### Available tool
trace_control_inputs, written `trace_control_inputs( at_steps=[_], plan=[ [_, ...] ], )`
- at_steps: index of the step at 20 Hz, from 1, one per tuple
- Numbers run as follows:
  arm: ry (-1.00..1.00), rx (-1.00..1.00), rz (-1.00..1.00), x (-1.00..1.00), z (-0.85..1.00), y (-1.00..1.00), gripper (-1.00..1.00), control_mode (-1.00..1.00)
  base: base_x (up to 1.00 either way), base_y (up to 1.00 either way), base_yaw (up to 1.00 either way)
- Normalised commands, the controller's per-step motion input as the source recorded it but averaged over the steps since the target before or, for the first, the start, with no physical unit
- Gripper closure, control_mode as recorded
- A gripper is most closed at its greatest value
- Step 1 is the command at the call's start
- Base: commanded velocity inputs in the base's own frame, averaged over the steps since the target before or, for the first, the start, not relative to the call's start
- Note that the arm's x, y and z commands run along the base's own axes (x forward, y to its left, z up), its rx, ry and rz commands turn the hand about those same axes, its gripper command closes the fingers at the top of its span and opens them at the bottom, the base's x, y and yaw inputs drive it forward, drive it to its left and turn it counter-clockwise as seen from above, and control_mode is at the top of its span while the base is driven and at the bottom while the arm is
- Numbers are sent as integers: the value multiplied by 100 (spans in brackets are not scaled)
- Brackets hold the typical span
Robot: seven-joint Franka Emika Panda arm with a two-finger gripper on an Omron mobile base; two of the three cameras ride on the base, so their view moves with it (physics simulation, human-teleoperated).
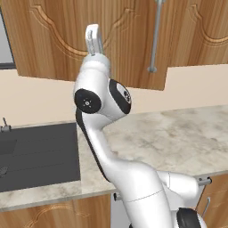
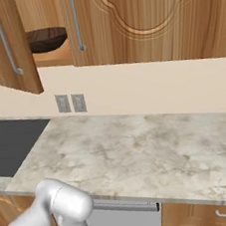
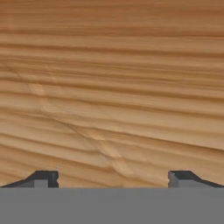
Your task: Open the cabinet. Pick the bowls from the counter and place them in the cabinet. Then close the cabinet.
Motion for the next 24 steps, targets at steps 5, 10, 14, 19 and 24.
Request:
trace_control_inputs(
  at_steps=[5, 10, 14, 19, 24],
  plan=[
    [7, 1, -1, 100, -5, -14, -100, -100, 0, 0, 0],
    [17, 7, 0, 100, -36, -16, -100, -100, 0, 0, 0],
    [22, 11, 0, 100, -49, -5, -100, -100, 0, 0, 0],
    [18, 13, 0, 100, -48, 0, -100, -100, 0, 0, 0],
    [12, 14, 2, 100, -31, 0, -100, -100, 0, 0, 0]
  ],
)
